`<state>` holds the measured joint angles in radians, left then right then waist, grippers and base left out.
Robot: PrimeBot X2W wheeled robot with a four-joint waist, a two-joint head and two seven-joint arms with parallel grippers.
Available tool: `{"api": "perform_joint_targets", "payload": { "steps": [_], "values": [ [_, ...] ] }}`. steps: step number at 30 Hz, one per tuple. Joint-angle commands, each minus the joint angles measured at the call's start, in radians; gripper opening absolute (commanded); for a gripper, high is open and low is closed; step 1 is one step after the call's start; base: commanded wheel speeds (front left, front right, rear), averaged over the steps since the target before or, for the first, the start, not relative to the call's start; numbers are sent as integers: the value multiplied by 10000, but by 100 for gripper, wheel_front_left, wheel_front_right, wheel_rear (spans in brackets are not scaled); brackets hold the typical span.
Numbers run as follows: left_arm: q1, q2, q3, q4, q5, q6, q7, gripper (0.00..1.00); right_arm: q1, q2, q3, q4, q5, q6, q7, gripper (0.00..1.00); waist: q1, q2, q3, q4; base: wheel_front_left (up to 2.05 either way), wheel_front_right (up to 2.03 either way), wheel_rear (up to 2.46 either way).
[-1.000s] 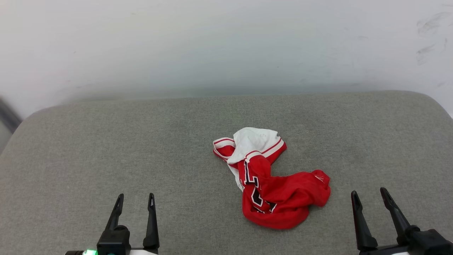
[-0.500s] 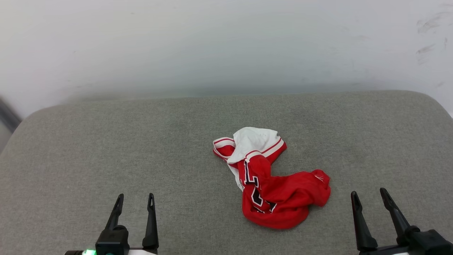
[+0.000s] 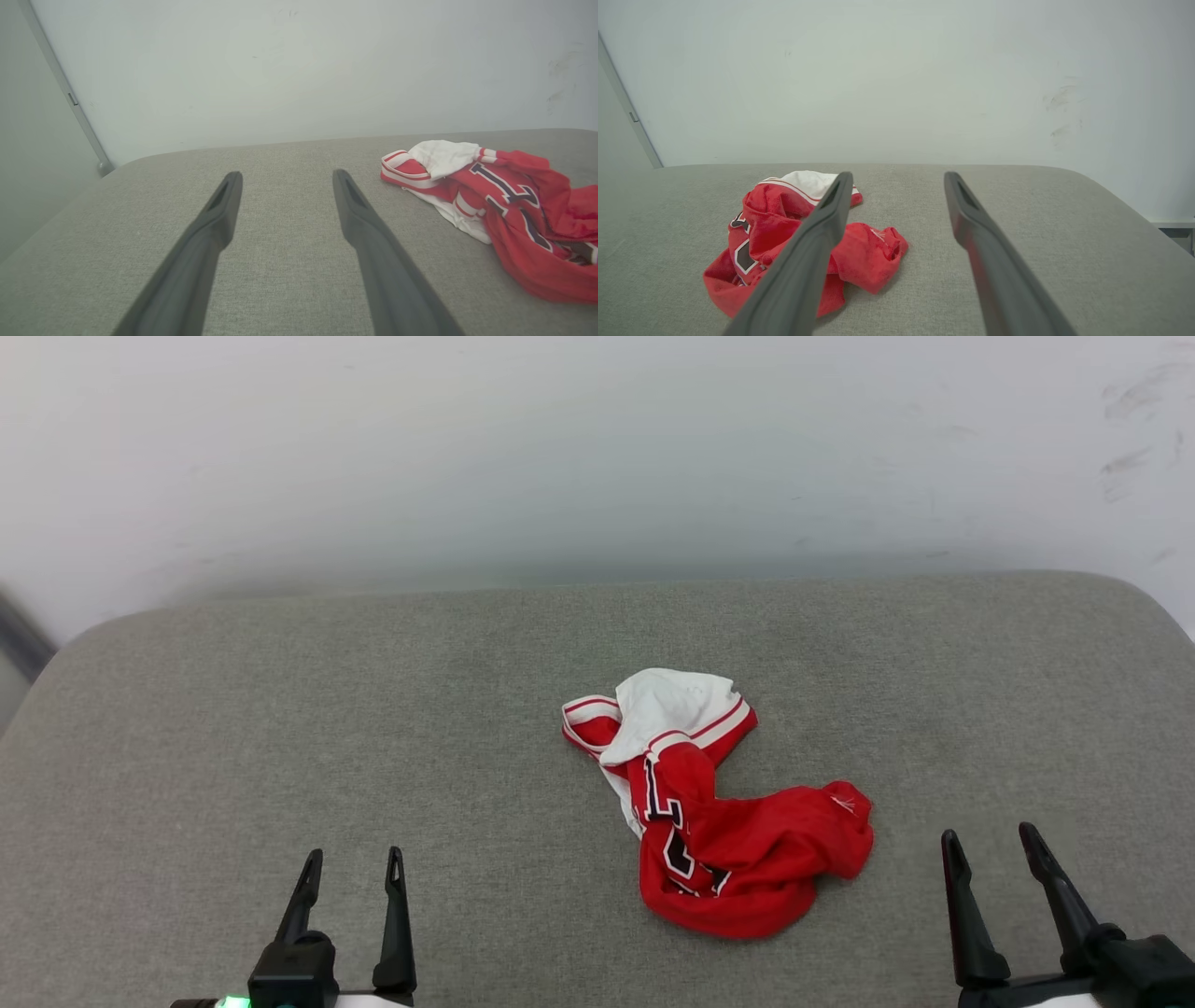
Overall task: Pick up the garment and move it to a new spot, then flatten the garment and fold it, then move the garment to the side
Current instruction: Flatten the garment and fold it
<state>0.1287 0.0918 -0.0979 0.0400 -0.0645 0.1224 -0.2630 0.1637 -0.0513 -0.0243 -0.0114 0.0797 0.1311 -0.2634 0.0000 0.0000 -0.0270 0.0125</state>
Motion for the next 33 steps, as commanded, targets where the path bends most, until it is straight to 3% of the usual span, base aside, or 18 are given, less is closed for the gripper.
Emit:
{"api": "perform_joint_targets", "payload": {
  "steps": [1,7,13,17,20,21,25,26,29,33],
  "values": [
    [50,-38,26,30,58,-44,-26,100,-182,20,-94,-57,36,-7,-20,100,0,0,8,21,0,0,0],
    [-44,-154,118,43,93,-122,-26,100,-713,20,-213,-379,-342,-7,-20,100,0,0,84,71,0,0,0],
    [-160,-234,158,36,127,-143,-26,100,-2276,-65,30,-807,-872,-7,-20,100,0,0,284,74,0,0,0],
    [-249,-269,176,33,144,-168,-26,100,-3622,-1069,1063,-261,-679,-7,-19,100,0,0,422,46,0,0,0],
    [-336,-295,153,28,165,-187,-26,100,-4674,-2178,2311,742,-211,-7,132,100,0,0,563,77,0,0,0],
    [-396,-314,143,9,166,-200,-26,100,-5470,-2929,3364,1269,257,-7,845,100,0,0,687,106,0,0,0],
    [-613,-344,117,-22,166,-223,-26,100,-6867,-4491,5895,1805,1911,-7,3425,100,0,0,995,212,0,0,0],
    [-771,-362,84,-42,158,-224,-25,100,-7865,-5628,8051,1665,3502,-7,5539,100,0,0,1246,328,0,0,0],
    [-956,-384,32,-85,144,-177,-25,100,-8963,-6464,9658,1450,4868,-8,7146,100,0,0,1563,434,0,0,0],
    [-1223,-401,-74,-140,95,-137,-26,100,-10154,-6828,11317,1660,6081,-8,8556,100,0,0,2099,591,0,0,0]
  ]
}}
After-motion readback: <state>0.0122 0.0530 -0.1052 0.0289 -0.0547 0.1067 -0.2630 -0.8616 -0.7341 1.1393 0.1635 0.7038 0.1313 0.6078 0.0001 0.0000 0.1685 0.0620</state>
